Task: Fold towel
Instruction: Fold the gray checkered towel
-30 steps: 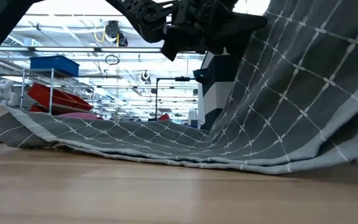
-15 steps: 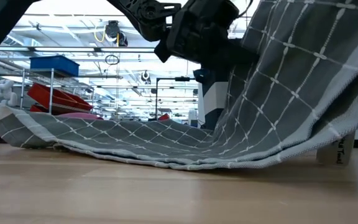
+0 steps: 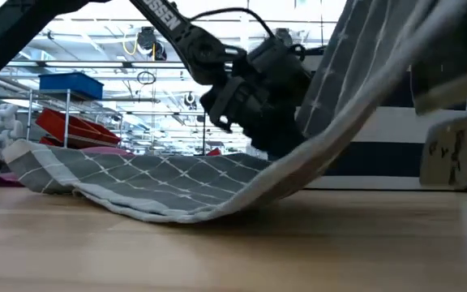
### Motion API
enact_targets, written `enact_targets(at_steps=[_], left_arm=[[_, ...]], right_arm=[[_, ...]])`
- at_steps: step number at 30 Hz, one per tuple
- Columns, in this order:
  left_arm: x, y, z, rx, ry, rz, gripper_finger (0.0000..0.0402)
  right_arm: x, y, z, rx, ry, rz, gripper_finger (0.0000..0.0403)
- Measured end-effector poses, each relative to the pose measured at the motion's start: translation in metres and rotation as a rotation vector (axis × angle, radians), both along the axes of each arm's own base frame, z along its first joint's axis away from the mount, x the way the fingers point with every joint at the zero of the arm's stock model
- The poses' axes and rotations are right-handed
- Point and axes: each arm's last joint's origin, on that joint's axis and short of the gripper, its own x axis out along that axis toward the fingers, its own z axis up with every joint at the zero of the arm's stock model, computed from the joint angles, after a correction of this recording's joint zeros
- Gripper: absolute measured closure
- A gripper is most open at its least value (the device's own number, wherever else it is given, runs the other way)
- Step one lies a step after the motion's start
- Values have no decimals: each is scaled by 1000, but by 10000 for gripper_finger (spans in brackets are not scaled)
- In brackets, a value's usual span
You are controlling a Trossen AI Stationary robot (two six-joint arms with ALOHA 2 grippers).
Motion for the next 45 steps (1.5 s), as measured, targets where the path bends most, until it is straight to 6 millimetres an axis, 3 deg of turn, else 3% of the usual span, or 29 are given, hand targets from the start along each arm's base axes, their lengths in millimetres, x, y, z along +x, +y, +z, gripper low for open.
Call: enact_targets(at_steps=[5,8,15,20,25,36,45], left_arm=[[1,10,-4,2,-5,23,373],[0,23,6,-7,-27,56,393],[-8,51,30,6,-40,135,398],[-25,75,56,164,3,288,400],[-43,86,89,393,31,458,400],[-77,77,156,908,20,818,401],[-84,55,184,1350,-2,1054,401]], right_arm=[[-6,4,8,15,-3,14,403],[-9,3,5,22,42,-13,403],[-16,-1,-2,61,173,-126,403],[-26,-8,-10,78,326,-247,403],[-34,-15,-16,61,423,-370,403],[-44,-31,-20,-128,409,-555,402],[-47,-40,-18,-264,310,-638,402]])
